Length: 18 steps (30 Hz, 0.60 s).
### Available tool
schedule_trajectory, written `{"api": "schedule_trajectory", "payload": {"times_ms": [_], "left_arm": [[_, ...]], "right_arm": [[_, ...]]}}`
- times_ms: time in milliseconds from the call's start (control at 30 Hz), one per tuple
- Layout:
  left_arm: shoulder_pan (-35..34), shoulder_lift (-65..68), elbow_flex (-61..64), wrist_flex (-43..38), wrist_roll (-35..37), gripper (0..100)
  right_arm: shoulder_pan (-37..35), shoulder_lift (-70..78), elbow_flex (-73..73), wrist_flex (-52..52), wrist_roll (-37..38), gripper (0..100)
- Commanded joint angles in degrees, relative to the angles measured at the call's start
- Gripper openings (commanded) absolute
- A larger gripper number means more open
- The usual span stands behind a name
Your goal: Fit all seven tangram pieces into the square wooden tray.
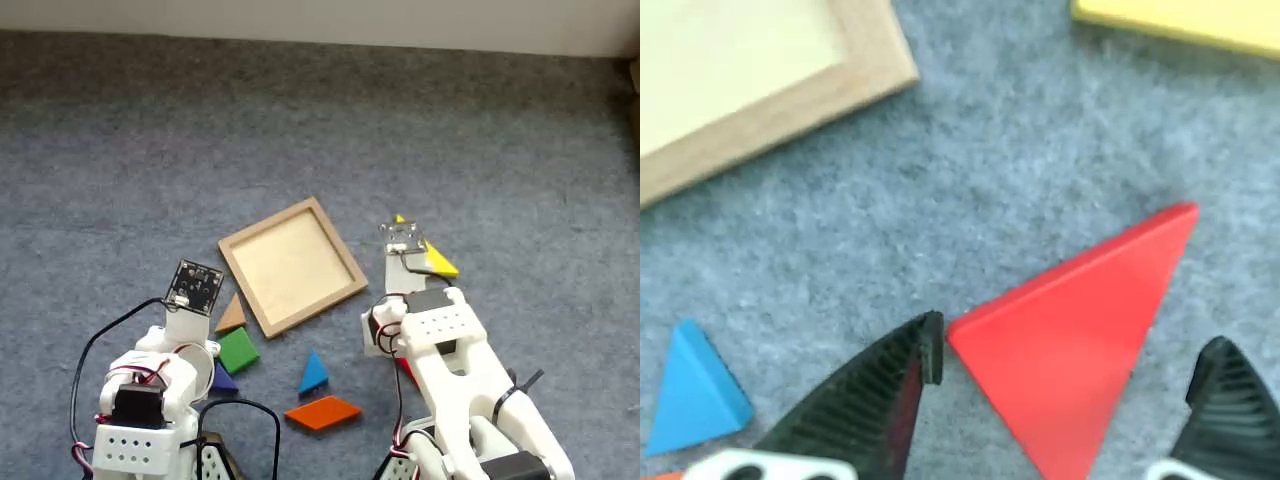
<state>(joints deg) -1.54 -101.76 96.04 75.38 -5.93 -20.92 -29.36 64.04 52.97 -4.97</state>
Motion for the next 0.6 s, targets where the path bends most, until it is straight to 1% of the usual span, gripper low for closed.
{"api": "schedule_trajectory", "payload": {"times_ms": [0, 567], "left_arm": [[0.66, -2.24, 1.1, 0.18, -0.53, 0], [0.66, -2.24, 1.1, 0.18, -0.53, 0]], "right_arm": [[-0.48, -0.4, -2.24, -0.84, -2.73, 37.2], [-0.22, -0.31, -1.45, -0.84, -3.08, 37.1]]}}
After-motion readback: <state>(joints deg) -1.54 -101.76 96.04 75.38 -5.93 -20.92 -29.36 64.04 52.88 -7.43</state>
